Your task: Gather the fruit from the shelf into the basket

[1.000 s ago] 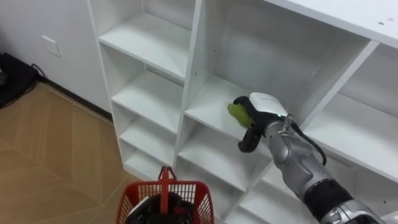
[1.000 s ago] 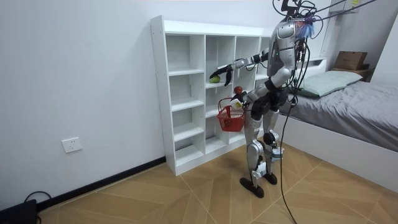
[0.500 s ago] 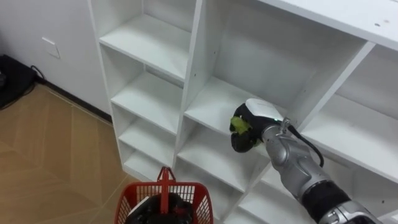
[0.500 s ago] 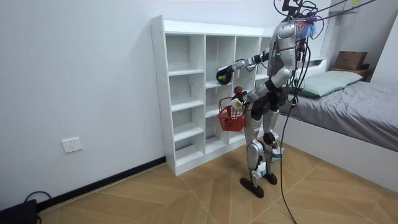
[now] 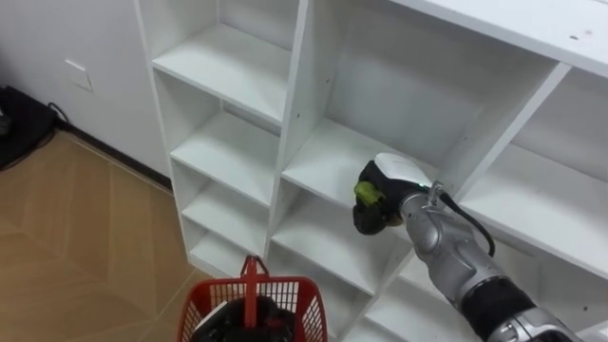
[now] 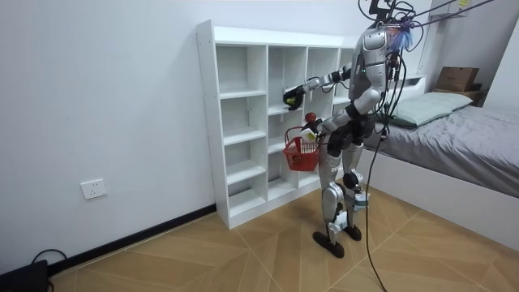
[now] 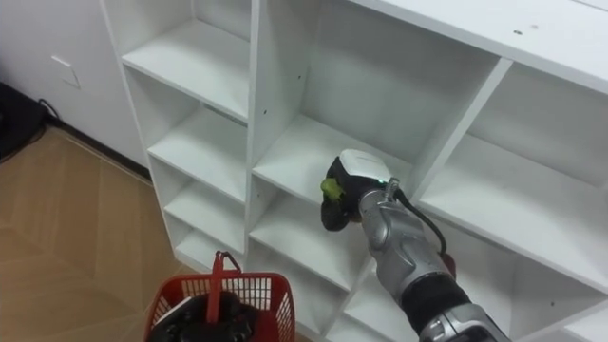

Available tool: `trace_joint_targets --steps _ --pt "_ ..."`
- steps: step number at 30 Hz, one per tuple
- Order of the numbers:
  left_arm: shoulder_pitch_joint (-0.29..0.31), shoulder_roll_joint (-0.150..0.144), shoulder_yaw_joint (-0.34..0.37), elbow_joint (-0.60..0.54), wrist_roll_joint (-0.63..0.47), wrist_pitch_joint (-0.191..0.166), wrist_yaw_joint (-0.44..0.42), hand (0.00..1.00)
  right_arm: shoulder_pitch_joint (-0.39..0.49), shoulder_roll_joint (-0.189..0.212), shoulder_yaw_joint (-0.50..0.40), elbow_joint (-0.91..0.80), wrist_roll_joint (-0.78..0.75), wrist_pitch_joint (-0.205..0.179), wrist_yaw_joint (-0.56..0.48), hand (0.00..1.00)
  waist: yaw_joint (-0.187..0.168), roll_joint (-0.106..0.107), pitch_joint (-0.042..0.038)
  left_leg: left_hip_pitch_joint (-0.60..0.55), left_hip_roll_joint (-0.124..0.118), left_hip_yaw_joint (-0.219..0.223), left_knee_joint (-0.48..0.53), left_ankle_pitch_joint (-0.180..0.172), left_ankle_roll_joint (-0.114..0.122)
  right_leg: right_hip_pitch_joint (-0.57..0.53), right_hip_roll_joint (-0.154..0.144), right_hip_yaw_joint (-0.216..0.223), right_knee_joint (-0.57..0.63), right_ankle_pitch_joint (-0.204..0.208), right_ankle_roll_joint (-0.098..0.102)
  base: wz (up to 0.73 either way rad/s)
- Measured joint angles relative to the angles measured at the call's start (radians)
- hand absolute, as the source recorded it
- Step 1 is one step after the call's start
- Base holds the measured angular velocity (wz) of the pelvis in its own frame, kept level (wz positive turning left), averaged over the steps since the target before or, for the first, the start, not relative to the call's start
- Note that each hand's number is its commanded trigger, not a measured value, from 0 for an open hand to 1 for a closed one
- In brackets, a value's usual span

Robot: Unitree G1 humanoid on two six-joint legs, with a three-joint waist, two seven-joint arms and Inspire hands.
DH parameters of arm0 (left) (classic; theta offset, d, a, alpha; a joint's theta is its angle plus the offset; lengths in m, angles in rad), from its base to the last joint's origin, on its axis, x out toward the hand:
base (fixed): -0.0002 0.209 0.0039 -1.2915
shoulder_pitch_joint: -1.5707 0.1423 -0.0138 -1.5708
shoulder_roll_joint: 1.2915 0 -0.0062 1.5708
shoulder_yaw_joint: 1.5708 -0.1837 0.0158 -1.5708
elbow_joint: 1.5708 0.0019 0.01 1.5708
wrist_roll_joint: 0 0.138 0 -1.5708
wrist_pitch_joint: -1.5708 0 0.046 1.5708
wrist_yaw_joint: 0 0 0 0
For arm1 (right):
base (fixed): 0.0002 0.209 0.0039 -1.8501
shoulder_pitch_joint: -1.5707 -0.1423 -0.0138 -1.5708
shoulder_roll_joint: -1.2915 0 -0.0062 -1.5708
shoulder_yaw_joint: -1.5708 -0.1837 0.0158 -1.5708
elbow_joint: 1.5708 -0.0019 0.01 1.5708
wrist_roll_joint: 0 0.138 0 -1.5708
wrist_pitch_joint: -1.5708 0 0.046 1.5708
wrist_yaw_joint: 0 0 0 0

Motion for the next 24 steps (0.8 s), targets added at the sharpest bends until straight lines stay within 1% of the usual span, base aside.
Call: trace_joint_targets --steps 6,9,13,15,16,17,21,22,24 --pt "0.001 0.000 0.000 0.000 -0.001 0.000 0.000 1.00 0.000 -0.002 0.000 0.001 0.013 0.000 0.000 1.00 -0.003 0.000 -0.0025 0.002 -0.001 0.001 -0.001 0.002 0.002 0.003 -0.001 0.000 0.003 0.000 0.001 0.00" --pt "0.002 -0.001 0.000 0.000 0.000 -0.002 0.004 1.00 0.000 -0.005 0.000 0.001 0.049 -0.001 0.000 1.00 -0.005 0.003 -0.0005 0.000 -0.001 0.002 -0.002 0.002 0.002 0.002 -0.001 0.002 0.001 -0.001 0.001 0.00" --pt "0.004 -0.002 -0.001 0.000 0.000 -0.003 0.007 1.00 0.000 -0.006 -0.002 -0.011 0.051 -0.002 0.000 1.00 -0.009 0.003 -0.0033 0.000 -0.002 0.002 -0.003 0.001 0.003 -0.003 -0.002 0.002 0.001 -0.001 0.002 0.00" --pt "0.004 -0.005 0.000 0.000 0.004 -0.003 0.009 1.00 0.009 -0.006 -0.013 -0.042 0.047 0.000 0.002 1.00 -0.013 0.005 -0.0044 -0.002 -0.002 0.003 -0.003 0.001 0.003 -0.004 -0.003 0.001 0.000 -0.001 0.002 0.00" --pt "0.004 -0.008 0.000 0.000 0.006 -0.002 0.011 1.00 0.023 -0.006 -0.024 -0.077 0.049 -0.001 0.001 1.00 -0.017 0.010 -0.0056 -0.002 -0.002 0.007 -0.004 0.001 0.003 -0.003 -0.003 0.001 0.000 -0.002 0.003 0.00" --pt "0.007 -0.012 0.000 0.000 0.012 -0.002 0.016 1.00 0.030 -0.005 -0.029 -0.102 0.047 -0.003 0.000 1.00 -0.028 0.015 -0.0076 -0.001 -0.002 0.013 -0.004 0.001 0.003 -0.002 -0.004 0.003 0.001 -0.002 0.003 0.00" --pt "0.016 -0.017 -0.001 0.001 0.011 -0.002 0.041 1.00 0.066 -0.006 -0.037 -0.194 0.076 -0.005 -0.012 1.00 -0.043 0.024 -0.0115 0.004 -0.001 0.024 -0.004 0.002 0.003 -0.001 -0.004 0.015 0.002 -0.002 0.003 -0.08" --pt "0.018 -0.018 0.000 0.001 0.011 -0.002 0.048 1.00 0.075 -0.005 -0.038 -0.220 0.084 -0.005 -0.012 1.00 -0.059 0.027 -0.0123 0.004 -0.001 0.025 -0.004 0.002 0.003 -0.001 -0.004 0.017 0.002 -0.002 0.003 -0.05" --pt "0.016 -0.017 0.000 0.001 0.012 -0.001 0.060 1.00 0.091 -0.006 -0.039 -0.268 0.090 -0.005 -0.012 1.00 -0.074 0.030 -0.0120 0.003 -0.001 0.028 -0.005 0.002 0.003 -0.002 -0.004 0.019 0.001 -0.002 0.004 -0.03"
